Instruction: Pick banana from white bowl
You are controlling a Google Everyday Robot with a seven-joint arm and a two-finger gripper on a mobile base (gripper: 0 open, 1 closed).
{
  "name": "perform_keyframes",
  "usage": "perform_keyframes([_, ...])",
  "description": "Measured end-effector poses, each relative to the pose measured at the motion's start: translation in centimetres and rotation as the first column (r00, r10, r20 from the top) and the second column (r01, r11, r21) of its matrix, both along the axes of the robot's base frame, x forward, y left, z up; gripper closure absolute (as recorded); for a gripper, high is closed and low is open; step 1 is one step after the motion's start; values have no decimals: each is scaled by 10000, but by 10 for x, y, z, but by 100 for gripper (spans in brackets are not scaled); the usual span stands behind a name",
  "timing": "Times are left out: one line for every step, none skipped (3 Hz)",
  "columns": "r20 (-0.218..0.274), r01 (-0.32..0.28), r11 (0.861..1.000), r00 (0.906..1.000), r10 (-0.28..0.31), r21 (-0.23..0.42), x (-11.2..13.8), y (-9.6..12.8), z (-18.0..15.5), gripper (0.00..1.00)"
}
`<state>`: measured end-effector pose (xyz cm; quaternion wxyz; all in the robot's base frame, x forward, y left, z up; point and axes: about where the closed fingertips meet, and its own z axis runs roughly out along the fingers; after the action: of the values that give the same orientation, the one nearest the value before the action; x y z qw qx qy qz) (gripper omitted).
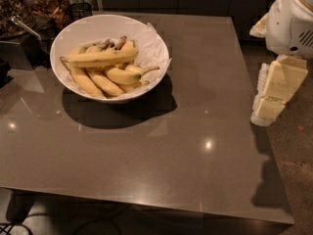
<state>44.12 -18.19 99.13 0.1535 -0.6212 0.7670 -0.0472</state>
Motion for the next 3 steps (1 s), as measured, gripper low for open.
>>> perform_keyframes([-265,-554,9976,9982,544,-408,8,27,0,0])
perform_keyframes([-416,-1352,9881,9903,1324,-733,17,55,-1,0])
perform_keyframes([-192,-1372,9883,9905,1362,-669,20,59,2,0])
